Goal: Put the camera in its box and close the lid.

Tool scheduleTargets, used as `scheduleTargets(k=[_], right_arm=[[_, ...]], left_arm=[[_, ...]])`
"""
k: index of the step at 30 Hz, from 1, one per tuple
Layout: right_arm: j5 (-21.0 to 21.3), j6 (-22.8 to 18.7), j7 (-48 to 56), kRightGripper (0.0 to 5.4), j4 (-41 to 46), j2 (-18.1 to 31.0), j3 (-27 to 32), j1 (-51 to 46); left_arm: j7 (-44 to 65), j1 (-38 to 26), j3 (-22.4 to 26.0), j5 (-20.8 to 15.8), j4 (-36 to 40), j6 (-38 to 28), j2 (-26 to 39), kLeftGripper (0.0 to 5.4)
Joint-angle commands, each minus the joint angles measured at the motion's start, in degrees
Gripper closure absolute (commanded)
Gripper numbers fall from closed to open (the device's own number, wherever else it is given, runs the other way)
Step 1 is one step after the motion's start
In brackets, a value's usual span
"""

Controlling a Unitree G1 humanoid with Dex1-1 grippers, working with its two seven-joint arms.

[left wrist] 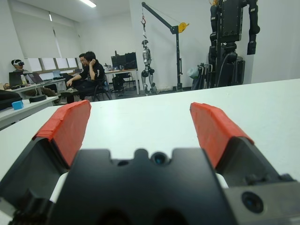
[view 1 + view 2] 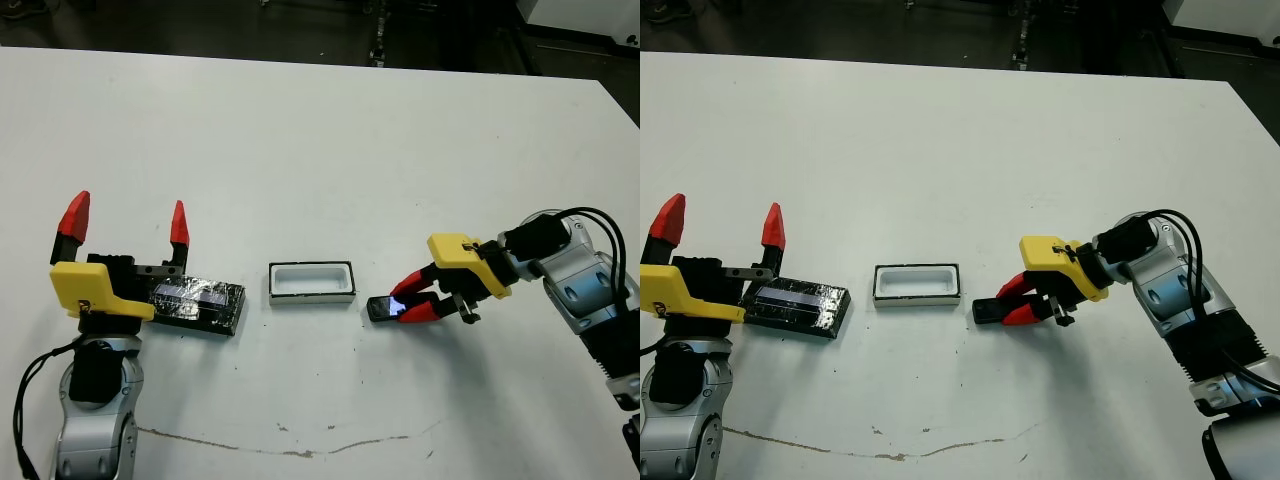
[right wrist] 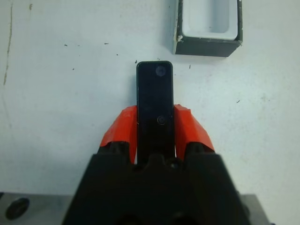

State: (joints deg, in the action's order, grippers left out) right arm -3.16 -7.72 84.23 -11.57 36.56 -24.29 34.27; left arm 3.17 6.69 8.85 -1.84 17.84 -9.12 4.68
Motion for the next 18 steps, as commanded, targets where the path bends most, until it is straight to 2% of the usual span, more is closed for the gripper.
scheduleTargets(k=[1,6,11,18], right_arm=[[0.9,0.8,-0.4,3.74,0.5,1.0,0.2,-0.9],[-0.3,-0.5,-1.8,3.74,0.4,0.5,1.9,-1.2],[-3.9,-7.7,-3.1,3.74,-1.3,-0.3,5.8,0.8],[-9.1,-12.7,-1.4,3.74,-11.0,-3.1,10.4,7.9]], left_arm=[[0.0,0.4,0.1,-0.3,0.3,0.5,0.4,0.0],[0.1,0.3,0.2,-0.5,0.1,0.2,0.4,0.0],[0.0,0.5,0.2,-0.1,0.0,0.2,0.6,0.0],[-0.1,0.5,0.1,-0.3,0.2,0.5,0.3,0.0]])
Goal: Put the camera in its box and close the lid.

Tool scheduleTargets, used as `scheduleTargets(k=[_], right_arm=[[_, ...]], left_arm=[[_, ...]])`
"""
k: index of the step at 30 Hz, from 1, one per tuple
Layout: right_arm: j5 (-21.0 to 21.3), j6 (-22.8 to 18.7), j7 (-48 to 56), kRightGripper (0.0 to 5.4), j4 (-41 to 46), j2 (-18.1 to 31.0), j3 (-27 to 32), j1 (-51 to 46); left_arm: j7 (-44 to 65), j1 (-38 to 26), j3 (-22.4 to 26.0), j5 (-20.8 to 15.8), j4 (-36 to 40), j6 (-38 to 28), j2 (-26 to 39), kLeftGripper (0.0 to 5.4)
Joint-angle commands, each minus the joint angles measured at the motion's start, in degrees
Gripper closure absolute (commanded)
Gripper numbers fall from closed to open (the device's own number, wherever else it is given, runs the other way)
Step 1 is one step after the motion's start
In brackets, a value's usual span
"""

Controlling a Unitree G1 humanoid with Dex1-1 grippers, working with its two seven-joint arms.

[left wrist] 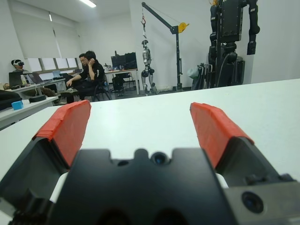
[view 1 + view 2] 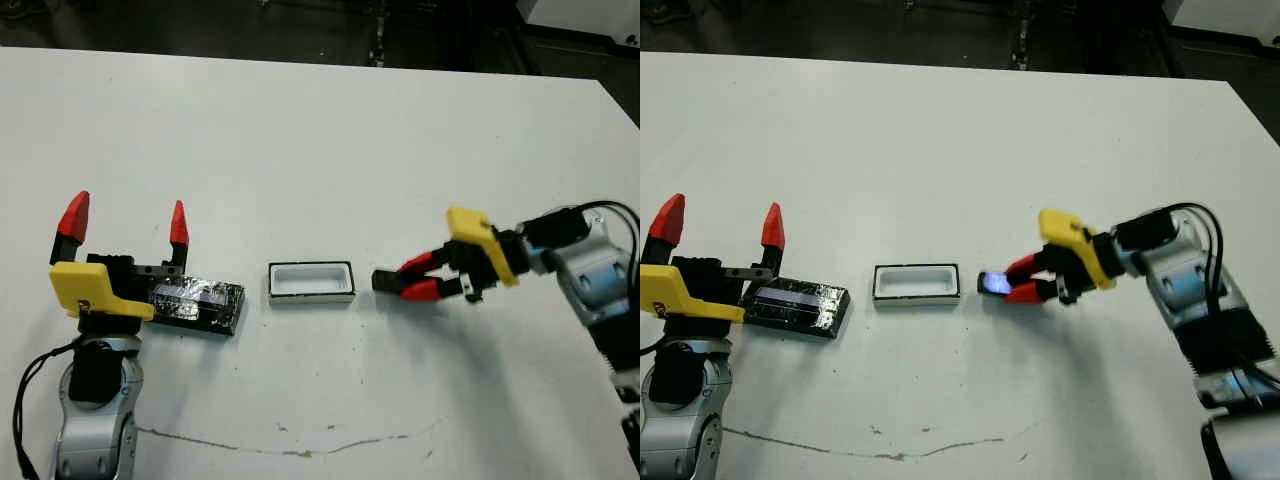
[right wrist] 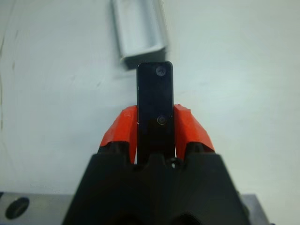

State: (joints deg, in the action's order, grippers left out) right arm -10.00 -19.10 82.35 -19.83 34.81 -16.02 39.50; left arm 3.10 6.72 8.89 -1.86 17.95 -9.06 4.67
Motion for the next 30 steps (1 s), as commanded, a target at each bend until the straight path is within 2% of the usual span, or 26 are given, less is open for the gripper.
scheduleTargets(k=[1,6,20,24,30], right_arm=[[-2.8,-1.3,0.5,3.74,-3.5,-1.9,2.6,3.2],[-3.8,-1.3,0.5,3.74,-5.4,-5.0,2.9,6.4],[0.8,-2.4,-2.2,3.74,-9.8,-15.6,-3.4,10.9],[1.0,0.8,-2.8,3.74,-10.3,-18.3,-3.4,10.3],[2.3,2.4,-4.3,3.74,-10.1,-20.5,-4.1,10.0]], left_arm=[[-0.1,0.5,0.0,-0.3,0.1,0.5,0.2,0.0],[-0.4,0.7,-0.1,0.6,0.2,0.6,0.4,0.0],[-0.1,0.5,-0.2,-0.5,-0.3,-0.3,0.1,0.0],[0.0,0.5,-0.3,-0.3,-0.6,-0.6,0.2,0.0],[0.0,0.5,-0.4,-0.3,-0.8,-0.9,0.2,0.0]])
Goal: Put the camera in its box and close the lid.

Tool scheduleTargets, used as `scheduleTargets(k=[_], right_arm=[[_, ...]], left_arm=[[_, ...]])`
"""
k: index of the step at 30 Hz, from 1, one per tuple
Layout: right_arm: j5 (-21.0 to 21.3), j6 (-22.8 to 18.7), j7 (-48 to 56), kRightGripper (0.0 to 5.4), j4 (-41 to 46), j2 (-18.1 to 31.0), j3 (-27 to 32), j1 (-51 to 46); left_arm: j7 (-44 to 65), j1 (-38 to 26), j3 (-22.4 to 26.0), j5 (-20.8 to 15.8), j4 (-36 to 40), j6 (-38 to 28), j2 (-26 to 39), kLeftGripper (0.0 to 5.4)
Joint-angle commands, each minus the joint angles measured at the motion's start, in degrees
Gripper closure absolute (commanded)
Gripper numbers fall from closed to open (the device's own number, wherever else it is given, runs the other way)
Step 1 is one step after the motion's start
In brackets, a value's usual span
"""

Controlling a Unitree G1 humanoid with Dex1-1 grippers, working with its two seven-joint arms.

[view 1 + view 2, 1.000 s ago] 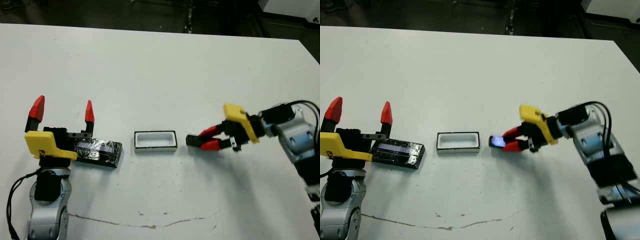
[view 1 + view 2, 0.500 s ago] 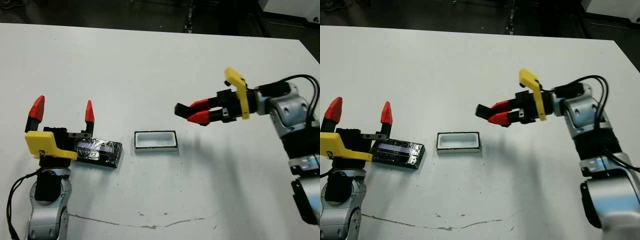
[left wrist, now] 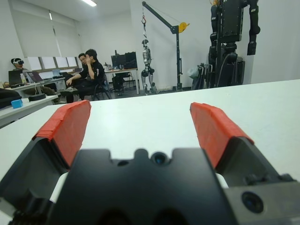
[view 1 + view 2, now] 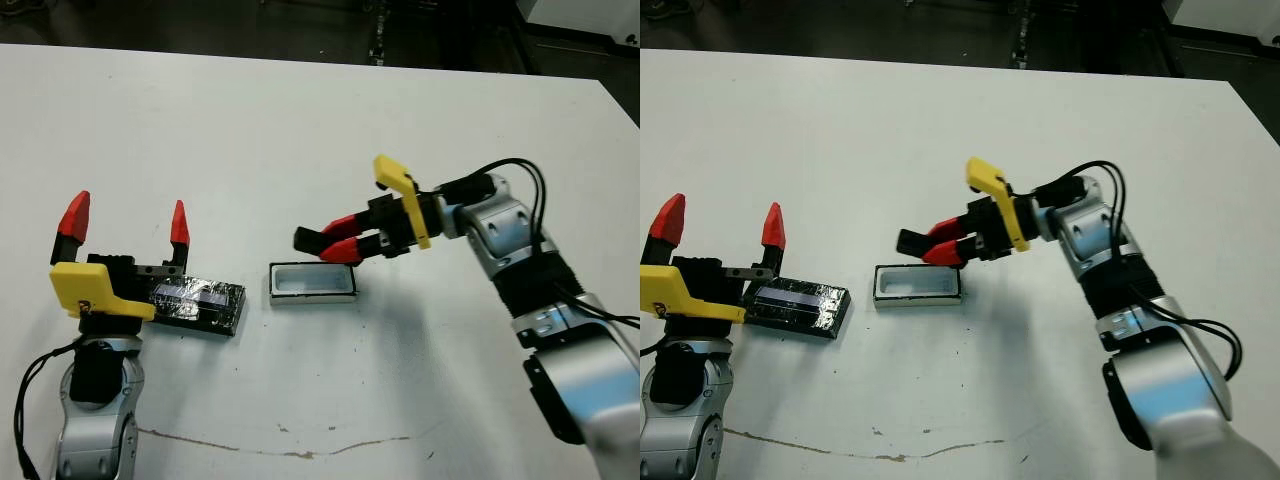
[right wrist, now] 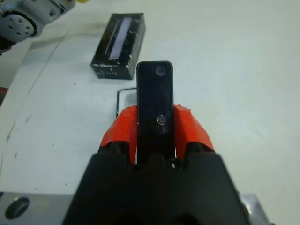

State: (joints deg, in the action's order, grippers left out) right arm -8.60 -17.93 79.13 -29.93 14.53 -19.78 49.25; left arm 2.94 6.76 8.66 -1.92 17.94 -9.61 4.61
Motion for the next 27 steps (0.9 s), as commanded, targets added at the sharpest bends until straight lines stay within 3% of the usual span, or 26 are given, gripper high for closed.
scheduleTargets(k=[1,10,22,27], right_arm=[[1.1,1.6,-1.3,3.74,0.0,-0.5,-0.3,0.1],[1.0,4.3,-1.6,3.74,-0.4,-1.9,-0.1,-0.6],[3.5,-3.0,-3.4,3.74,6.3,0.6,-3.4,-2.8],[3.4,-3.4,-3.2,3.74,6.8,0.8,-4.0,-3.5]], left_arm=[[0.2,0.5,-0.1,-0.3,-0.8,-0.4,0.2,0.0],[-0.3,0.6,-0.4,-0.1,-0.2,0.2,-0.1,0.0],[0.1,0.4,-0.1,-0.8,-0.4,0.1,0.3,0.0],[-0.2,0.4,-0.2,-0.5,-0.1,0.3,0.3,0.0]])
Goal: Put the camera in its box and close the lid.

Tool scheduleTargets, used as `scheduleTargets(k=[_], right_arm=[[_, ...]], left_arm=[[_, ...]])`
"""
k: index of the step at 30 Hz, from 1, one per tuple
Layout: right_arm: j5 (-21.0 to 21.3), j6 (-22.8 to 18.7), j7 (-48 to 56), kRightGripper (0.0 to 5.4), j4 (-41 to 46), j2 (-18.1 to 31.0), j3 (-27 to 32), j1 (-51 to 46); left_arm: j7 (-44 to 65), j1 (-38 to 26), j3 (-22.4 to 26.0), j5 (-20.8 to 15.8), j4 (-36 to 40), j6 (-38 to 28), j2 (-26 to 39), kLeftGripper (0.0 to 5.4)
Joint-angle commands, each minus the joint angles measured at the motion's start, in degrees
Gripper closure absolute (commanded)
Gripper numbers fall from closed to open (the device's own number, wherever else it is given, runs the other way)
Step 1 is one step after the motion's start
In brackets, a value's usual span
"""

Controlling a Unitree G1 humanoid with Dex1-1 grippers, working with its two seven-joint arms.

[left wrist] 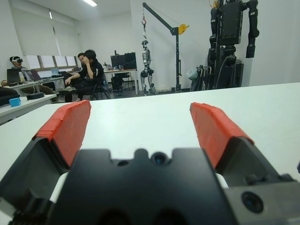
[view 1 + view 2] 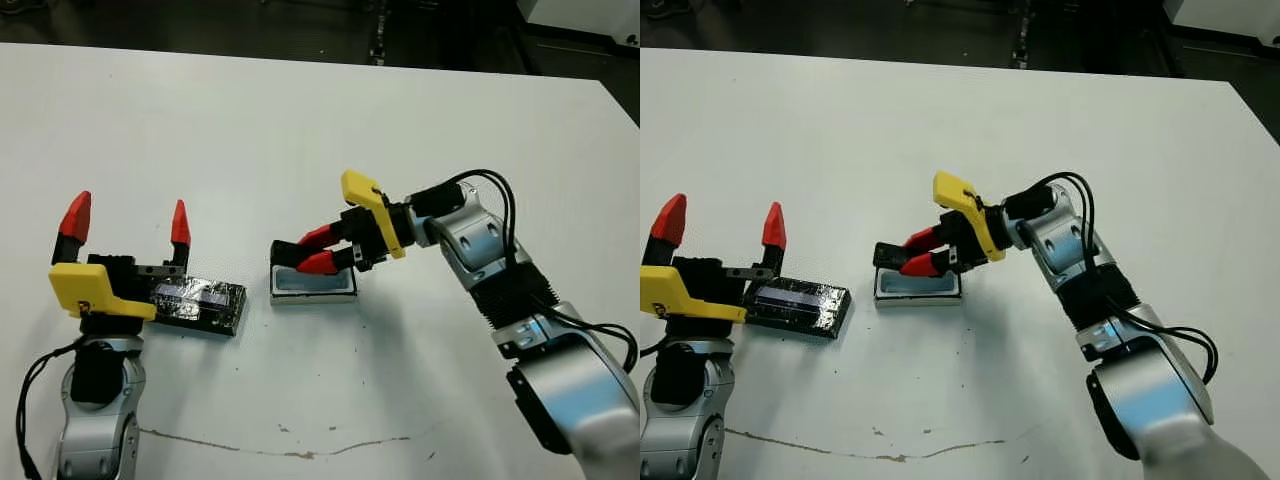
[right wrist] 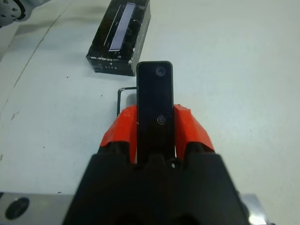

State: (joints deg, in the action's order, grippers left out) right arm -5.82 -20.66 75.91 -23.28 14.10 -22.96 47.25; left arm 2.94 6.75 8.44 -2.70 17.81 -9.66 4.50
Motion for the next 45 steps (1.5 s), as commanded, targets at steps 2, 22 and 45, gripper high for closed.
scheduleTargets(k=[2,22,45], right_arm=[[0.8,-1.4,-0.1,3.74,0.3,1.3,-1.2,-1.5],[1.9,-2.1,-0.7,3.74,1.3,1.7,-3.0,-3.0],[2.3,-1.6,0.4,3.74,-0.8,4.8,-2.4,-3.1]], left_arm=[[0.0,0.3,0.1,0.2,-0.3,0.0,0.5,0.0],[-0.1,0.5,0.0,0.1,-0.1,0.1,0.2,0.0],[-0.1,0.7,0.1,0.4,-0.2,0.1,0.4,0.0]])
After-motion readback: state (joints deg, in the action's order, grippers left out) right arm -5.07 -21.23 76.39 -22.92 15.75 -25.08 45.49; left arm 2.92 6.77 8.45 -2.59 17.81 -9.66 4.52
